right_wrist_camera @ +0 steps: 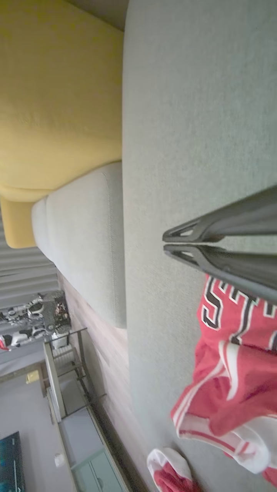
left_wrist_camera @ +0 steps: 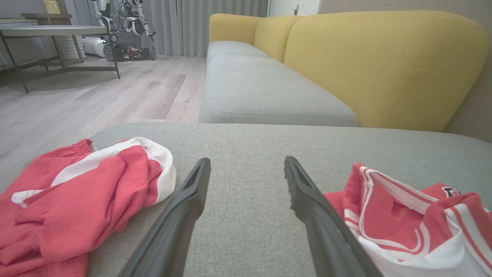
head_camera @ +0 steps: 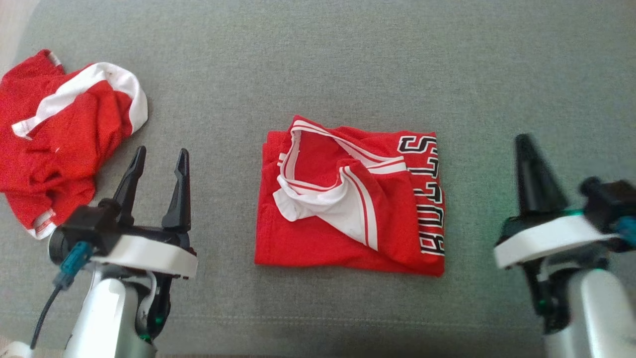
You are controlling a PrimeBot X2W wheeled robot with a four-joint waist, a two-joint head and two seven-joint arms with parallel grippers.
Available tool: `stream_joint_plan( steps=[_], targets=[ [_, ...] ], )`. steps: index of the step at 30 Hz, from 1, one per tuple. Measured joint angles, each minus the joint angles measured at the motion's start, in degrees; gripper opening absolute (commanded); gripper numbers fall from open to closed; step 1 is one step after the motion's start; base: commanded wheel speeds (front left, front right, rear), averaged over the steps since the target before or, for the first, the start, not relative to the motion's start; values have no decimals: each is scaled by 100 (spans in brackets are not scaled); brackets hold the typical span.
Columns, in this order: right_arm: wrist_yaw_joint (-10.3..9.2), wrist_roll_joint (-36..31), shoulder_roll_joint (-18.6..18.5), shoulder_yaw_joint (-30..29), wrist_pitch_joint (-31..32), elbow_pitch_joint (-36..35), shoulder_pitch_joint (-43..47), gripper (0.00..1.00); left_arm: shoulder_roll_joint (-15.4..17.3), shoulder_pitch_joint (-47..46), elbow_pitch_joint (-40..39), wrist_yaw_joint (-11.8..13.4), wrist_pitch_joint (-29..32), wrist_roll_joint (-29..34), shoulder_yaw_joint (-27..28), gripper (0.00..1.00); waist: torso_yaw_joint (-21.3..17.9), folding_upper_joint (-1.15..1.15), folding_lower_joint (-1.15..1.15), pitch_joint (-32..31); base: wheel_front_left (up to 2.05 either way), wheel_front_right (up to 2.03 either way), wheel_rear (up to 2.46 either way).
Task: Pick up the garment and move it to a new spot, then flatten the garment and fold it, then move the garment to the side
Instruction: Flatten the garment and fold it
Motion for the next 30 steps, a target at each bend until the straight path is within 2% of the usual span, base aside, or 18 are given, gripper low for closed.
stream_joint_plan(
  steps=[4, 10, 18, 30],
  targets=[
    [0, 32, 0, 554, 47, 367, -12, 0, 4, -2, -1, 3, 0, -4, -16, 100, 33, 0, 0, 30, 0, 0, 0],
    [0, 423, -1, 1566, 22, 1262, -169, 0, 0, -18, 15, -1, 0, -7, -75, 100, 153, 0, 0, 88, 0, 0, 0],
    [0, 845, -31, 2279, -215, 2383, -892, 0, -35, -141, 94, -3, -8, -65, -129, 100, 356, 0, 0, 177, 0, 0, 0],
    [0, 1405, -70, 3619, -299, 2778, -1186, 0, -67, -156, 142, -9, -15, -66, -124, 100, 468, 0, 0, 280, 0, 0, 0]
  ],
)
